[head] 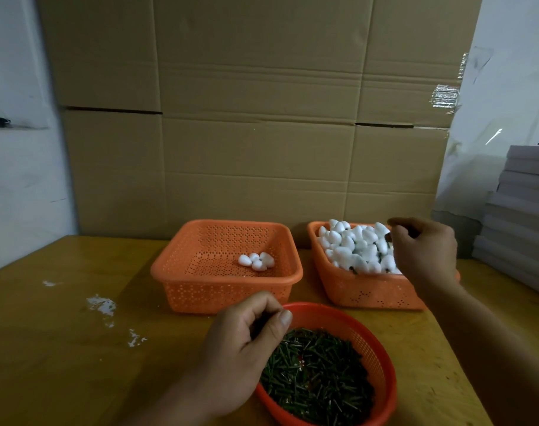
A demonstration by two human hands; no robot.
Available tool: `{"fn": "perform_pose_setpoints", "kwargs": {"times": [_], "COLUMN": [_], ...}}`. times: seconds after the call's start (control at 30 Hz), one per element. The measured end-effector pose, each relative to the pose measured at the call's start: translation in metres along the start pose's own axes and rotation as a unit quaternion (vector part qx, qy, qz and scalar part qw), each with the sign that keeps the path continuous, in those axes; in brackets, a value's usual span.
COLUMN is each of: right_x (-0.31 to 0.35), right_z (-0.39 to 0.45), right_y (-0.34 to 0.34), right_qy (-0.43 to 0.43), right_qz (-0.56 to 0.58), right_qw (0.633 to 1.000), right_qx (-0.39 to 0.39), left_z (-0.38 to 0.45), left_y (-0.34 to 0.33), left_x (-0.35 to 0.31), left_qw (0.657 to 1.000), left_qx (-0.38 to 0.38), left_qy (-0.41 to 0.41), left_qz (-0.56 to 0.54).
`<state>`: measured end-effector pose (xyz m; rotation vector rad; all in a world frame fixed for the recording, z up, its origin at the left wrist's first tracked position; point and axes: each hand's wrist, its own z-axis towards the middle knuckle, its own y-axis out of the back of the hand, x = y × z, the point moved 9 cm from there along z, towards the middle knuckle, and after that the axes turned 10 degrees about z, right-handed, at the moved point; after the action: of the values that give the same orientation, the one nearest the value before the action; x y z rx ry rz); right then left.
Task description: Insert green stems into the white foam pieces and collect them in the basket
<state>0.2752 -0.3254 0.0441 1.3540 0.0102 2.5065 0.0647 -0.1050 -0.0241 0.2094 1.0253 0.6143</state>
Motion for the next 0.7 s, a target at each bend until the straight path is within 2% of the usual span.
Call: {"fn": "perform_pose_setpoints", "kwargs": {"times": [0.17, 0.3, 0.4, 0.5, 0.6, 0.7], "right_x": [0.045, 0.059, 0.053, 0.046, 0.049, 0.059], "right_z": [-0.051, -0.089, -0.113, -0.130, -0.141, -0.149], "right_y": [0.006, -0.003, -0.017, -0.033, -0.041, -0.042], "right_qy": [0.002, 0.012, 0.027, 0.053, 0.093, 0.129], "right_qz": [0.128, 0.165, 0.133, 0.040, -0.024, -0.057], "right_qw": [0.991, 0.979, 0.972, 0.962, 0.953, 0.950], "right_qx": [0.039, 0.121, 0.194, 0.265, 0.289, 0.280], "left_z": [0.000, 0.003, 0.007, 0.023, 0.057, 0.101], "left_y": [0.006, 0.013, 0.024, 0.044, 0.067, 0.074], "left_x": [0.002, 0.003, 0.001, 0.007, 0.029, 0.055], "left_qw": [1.000, 0.998, 0.997, 0.992, 0.980, 0.967], "left_qx": [-0.026, -0.055, -0.073, -0.100, -0.116, -0.087], "left_qy": [0.002, 0.008, 0.016, 0.033, 0.071, 0.107], "left_qz": [0.005, 0.009, 0.016, 0.072, 0.148, 0.213]}}
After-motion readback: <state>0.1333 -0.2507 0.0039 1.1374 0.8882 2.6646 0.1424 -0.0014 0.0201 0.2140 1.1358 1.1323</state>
